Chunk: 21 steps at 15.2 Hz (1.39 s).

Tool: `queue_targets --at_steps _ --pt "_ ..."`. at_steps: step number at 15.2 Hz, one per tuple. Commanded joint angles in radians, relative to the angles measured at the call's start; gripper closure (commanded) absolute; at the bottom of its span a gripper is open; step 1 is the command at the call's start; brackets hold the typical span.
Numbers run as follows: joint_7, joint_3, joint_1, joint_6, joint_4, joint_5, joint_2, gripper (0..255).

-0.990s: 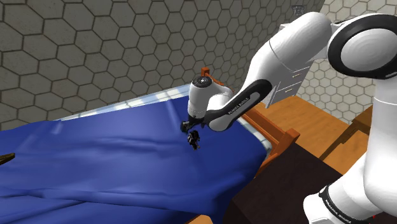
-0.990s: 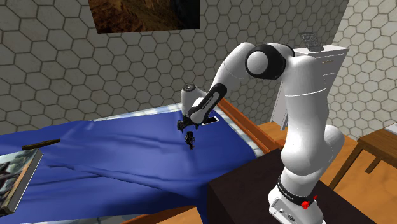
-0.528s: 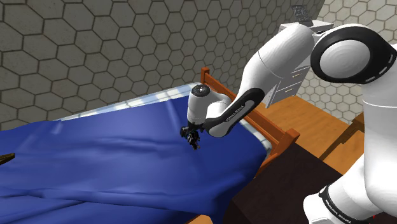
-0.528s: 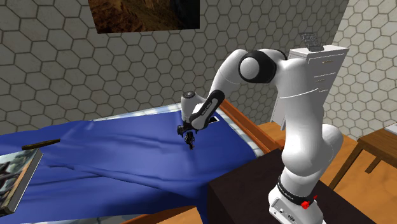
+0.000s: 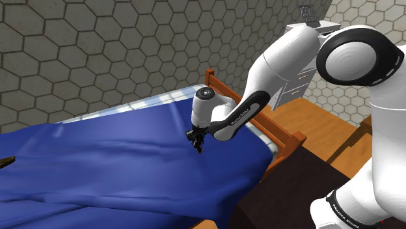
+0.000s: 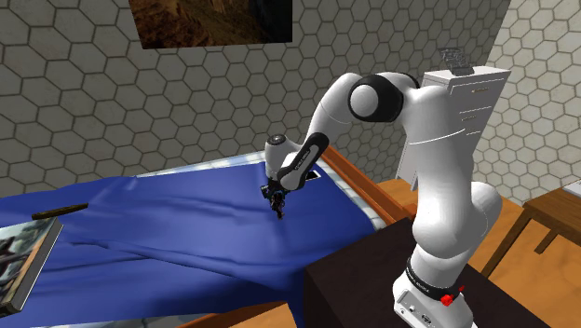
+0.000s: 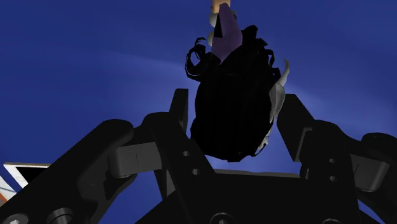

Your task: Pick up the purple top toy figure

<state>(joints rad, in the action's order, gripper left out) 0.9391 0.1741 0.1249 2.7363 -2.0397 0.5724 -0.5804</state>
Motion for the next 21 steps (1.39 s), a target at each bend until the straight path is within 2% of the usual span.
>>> queue_targets --at_steps 1,4,21 --pt "0.000 0.000 0.000 0.000 -0.001 0.000 -0.001 255" --pt "0.000 -0.001 0.000 0.000 -0.001 0.000 -0.001 255" --pt "-0.102 0.089 -0.065 -0.132 -0.034 -0.111 0.167 255"
